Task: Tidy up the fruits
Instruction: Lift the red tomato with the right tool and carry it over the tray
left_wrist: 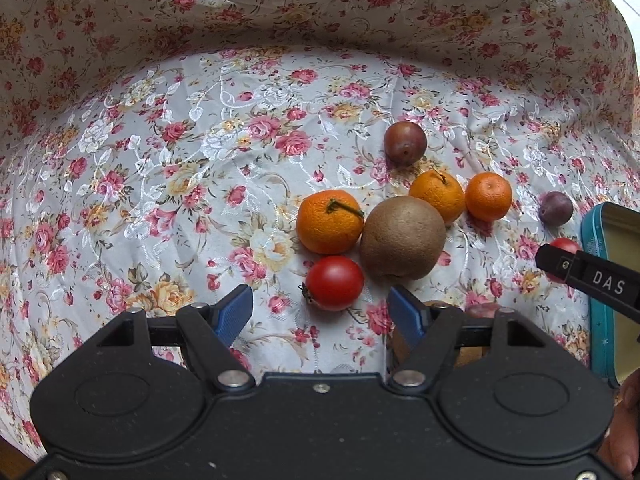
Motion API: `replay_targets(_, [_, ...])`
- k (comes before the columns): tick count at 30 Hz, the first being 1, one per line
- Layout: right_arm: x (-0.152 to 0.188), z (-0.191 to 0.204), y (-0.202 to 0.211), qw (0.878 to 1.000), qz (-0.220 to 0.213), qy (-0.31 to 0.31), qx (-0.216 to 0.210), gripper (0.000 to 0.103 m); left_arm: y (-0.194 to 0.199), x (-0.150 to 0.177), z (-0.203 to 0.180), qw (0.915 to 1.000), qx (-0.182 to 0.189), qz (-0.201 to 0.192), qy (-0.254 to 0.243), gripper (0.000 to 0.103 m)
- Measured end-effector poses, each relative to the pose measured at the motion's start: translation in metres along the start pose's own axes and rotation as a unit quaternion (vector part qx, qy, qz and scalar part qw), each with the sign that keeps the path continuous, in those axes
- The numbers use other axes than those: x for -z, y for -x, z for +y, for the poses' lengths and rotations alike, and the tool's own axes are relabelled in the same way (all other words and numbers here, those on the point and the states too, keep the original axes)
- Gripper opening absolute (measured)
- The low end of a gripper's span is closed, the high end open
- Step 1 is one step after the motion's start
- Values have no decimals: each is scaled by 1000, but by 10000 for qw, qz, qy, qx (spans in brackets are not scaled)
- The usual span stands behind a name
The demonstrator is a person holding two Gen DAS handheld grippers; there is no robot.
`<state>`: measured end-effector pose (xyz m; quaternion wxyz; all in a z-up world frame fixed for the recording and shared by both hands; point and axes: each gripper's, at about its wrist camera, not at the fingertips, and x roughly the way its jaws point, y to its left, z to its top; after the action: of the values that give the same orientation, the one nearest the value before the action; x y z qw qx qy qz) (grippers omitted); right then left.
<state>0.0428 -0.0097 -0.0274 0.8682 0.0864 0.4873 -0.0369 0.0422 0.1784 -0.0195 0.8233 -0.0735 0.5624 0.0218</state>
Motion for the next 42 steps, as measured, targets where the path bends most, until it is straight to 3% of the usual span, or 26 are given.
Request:
replay_targets(16, [2, -16, 9, 9999, -69, 65, 41, 34, -28, -7, -5, 9988, -334, 343, 129, 74])
replay_targets(19, [3, -15, 10, 9999, -74, 90, -20, 34, -33, -5, -4, 9981, -398, 434, 171, 70])
replay_targets(21, [3, -14, 11, 9999, -81, 131, -21, 34, -32, -5, -4, 9981, -460, 339, 210, 66])
replay_targets(23, [4, -14, 11, 9999, -73, 144, -35, 34, -30, -6, -6, 9985, -422, 266, 214, 51])
replay_targets(25, [4, -16, 12, 9999, -75, 132, -39, 34, -28, -8, -6, 9984, -443, 216, 266, 43])
replay_targets(33, [5, -31, 15, 9998, -134, 87, 94, 34, -9, -14, -5, 9974, -438, -114, 555, 43])
replay_targets(42, [6, -55, 24, 9992, -324, -100, 190, 34, 9, -12, -47, 9974, -427, -563, 166, 43])
